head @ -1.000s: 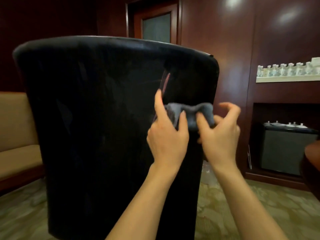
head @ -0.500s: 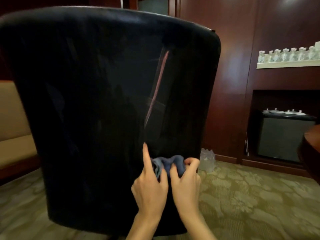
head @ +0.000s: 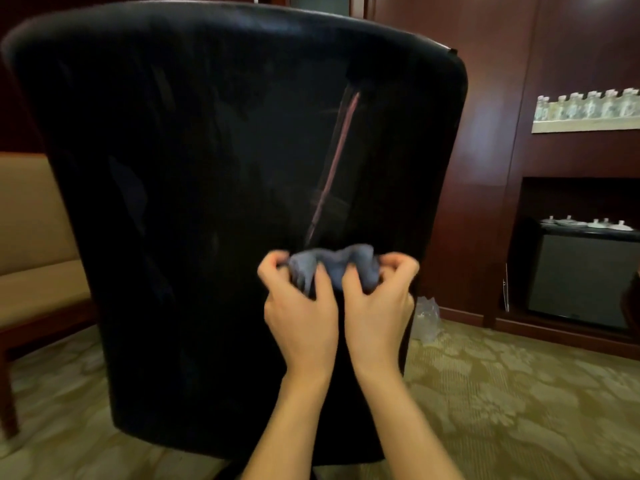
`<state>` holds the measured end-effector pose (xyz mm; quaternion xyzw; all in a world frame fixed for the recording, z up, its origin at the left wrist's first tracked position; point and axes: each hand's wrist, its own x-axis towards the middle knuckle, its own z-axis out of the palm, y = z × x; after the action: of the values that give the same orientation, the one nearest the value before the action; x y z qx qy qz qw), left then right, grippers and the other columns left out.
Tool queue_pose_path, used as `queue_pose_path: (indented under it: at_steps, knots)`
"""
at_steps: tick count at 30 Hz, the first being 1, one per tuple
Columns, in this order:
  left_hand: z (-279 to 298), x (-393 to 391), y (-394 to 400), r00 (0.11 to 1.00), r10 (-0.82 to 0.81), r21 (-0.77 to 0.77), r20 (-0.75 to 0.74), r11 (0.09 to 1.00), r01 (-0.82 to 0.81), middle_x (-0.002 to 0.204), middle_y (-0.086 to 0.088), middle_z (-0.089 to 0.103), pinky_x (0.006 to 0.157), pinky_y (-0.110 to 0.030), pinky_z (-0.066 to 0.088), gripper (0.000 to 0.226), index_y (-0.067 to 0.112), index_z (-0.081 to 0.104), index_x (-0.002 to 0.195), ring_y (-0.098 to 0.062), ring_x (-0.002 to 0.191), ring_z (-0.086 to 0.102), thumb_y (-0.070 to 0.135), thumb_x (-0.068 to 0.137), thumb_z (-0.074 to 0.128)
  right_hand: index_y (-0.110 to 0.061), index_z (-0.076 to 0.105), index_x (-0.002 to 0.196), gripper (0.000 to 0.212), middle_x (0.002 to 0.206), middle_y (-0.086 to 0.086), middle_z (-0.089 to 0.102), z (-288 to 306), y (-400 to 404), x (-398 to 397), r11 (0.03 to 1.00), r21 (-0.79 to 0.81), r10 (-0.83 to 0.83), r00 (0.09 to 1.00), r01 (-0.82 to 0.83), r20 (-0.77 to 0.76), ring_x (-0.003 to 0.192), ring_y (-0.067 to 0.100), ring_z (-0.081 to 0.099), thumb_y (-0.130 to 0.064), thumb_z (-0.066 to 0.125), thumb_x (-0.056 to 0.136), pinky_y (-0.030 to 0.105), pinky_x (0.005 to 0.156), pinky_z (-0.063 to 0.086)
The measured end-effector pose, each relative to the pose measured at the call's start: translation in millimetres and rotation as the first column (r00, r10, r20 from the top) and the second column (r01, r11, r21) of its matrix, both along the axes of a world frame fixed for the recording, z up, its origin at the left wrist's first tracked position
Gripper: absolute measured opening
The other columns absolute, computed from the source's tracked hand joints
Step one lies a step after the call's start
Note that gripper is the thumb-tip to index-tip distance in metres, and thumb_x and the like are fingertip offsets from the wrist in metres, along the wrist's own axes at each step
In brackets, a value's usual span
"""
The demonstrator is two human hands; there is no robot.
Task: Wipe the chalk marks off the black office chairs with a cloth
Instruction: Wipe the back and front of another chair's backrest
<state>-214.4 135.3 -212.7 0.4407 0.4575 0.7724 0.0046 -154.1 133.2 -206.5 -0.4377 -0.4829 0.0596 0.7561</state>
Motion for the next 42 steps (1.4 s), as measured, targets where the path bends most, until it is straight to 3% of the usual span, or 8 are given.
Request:
queue_pose_path:
  at_steps: [5, 9, 17, 22, 27, 31, 37, 42]
  knots:
    - [-76, -3, -9, 0.845, 0.001, -0.307, 0.534, 0.932, 0.192, 0.099, 0.000, 0.067, 0.072, -0.025, 0.050, 0.046, 0.021, 0.046, 0.118, -0.020, 0.091, 0.069, 0.021, 0.084, 0.079, -0.019, 0.051, 0.100, 0.028, 0.085, -0.003, 0.067, -83, -4, -17, 0.930, -0.347, 0.041, 0.971, -0.124, -0.237, 0.080, 0.017, 0.068, -0.019, 0.074, 0.085, 0.041, 0.072, 0.057]
    - [-88, -9, -6, 0.517, -0.124, -0.168, 0.847, 0.861, 0.481, 0.103, -0.011, 0.071, 0.071, -0.030, 0.053, 0.038, 0.004, 0.059, 0.116, -0.022, 0.088, 0.070, 0.013, 0.085, 0.077, -0.023, 0.062, 0.093, 0.016, 0.083, -0.001, 0.069, -95, -4, -19, 0.854, -0.441, 0.096, 0.917, -0.276, -0.388, 0.078, 0.015, 0.069, -0.019, 0.074, 0.085, 0.044, 0.077, 0.060]
    - [-25, -24, -35, 0.638, -0.445, 0.037, 0.628, 0.837, 0.547, 0.104, -0.005, 0.075, 0.087, -0.036, 0.056, 0.017, 0.015, 0.067, 0.112, -0.019, 0.099, 0.072, 0.012, 0.096, 0.062, -0.009, 0.056, 0.092, 0.012, 0.066, -0.011, 0.060, -27, -27, -17, 0.873, -0.078, 0.438, 0.846, -0.481, -0.304, 0.062, 0.002, 0.054, 0.000, 0.063, 0.088, 0.021, 0.057, 0.046]
    - [-22, -32, -52, 0.497, -0.609, 0.188, 0.618, 0.728, 0.659, 0.107, -0.009, 0.075, 0.089, -0.036, 0.054, 0.026, 0.011, 0.063, 0.118, -0.022, 0.103, 0.072, 0.003, 0.094, 0.059, -0.008, 0.058, 0.110, 0.022, 0.100, 0.021, 0.070, -34, -32, -16, 0.738, -0.014, 0.579, 0.644, -0.674, -0.499, 0.099, 0.036, 0.069, 0.004, 0.059, 0.091, 0.048, 0.090, 0.053]
    - [-48, -39, -54, 0.380, -0.672, 0.259, 0.635, 0.649, 0.716, 0.104, -0.014, 0.074, 0.076, -0.027, 0.060, 0.035, 0.007, 0.064, 0.115, -0.023, 0.099, 0.073, -0.003, 0.081, 0.060, -0.005, 0.058, 0.111, 0.020, 0.100, 0.017, 0.073, -53, -42, -12, 0.662, -0.036, 0.604, 0.562, -0.748, -0.565, 0.099, 0.031, 0.071, 0.003, 0.058, 0.093, 0.042, 0.087, 0.056]
    - [-63, -45, -52, 0.319, -0.689, 0.300, 0.650, 0.620, 0.725, 0.115, -0.017, 0.069, 0.087, -0.033, 0.055, 0.041, 0.008, 0.063, 0.117, -0.024, 0.105, 0.068, 0.003, 0.077, 0.059, -0.001, 0.057, 0.113, 0.020, 0.100, 0.017, 0.073, -62, -51, -13, 0.602, 0.009, 0.643, 0.479, -0.798, -0.598, 0.098, 0.028, 0.071, 0.005, 0.056, 0.093, 0.039, 0.087, 0.056]
    - [-71, -52, -53, 0.422, -0.698, 0.162, 0.579, 0.605, 0.779, 0.118, -0.020, 0.069, 0.090, -0.037, 0.059, 0.048, 0.006, 0.057, 0.129, -0.032, 0.111, 0.068, 0.008, 0.081, 0.060, -0.009, 0.056, 0.117, 0.027, 0.101, 0.014, 0.074, -67, -54, -19, 0.677, -0.074, 0.586, 0.597, -0.732, -0.548, 0.099, 0.027, 0.072, 0.006, 0.056, 0.093, 0.042, 0.089, 0.056]
    - [-70, -64, -39, 0.617, -0.598, -0.151, 0.511, 0.644, 0.750, 0.105, -0.007, 0.076, 0.074, -0.032, 0.052, 0.023, 0.014, 0.066, 0.116, -0.021, 0.096, 0.073, 0.007, 0.095, 0.060, -0.012, 0.060, 0.111, 0.018, 0.098, 0.009, 0.075, -68, -43, -15, 0.703, -0.231, 0.520, 0.708, -0.672, -0.479, 0.091, 0.021, 0.073, -0.005, 0.060, 0.094, 0.038, 0.080, 0.059]
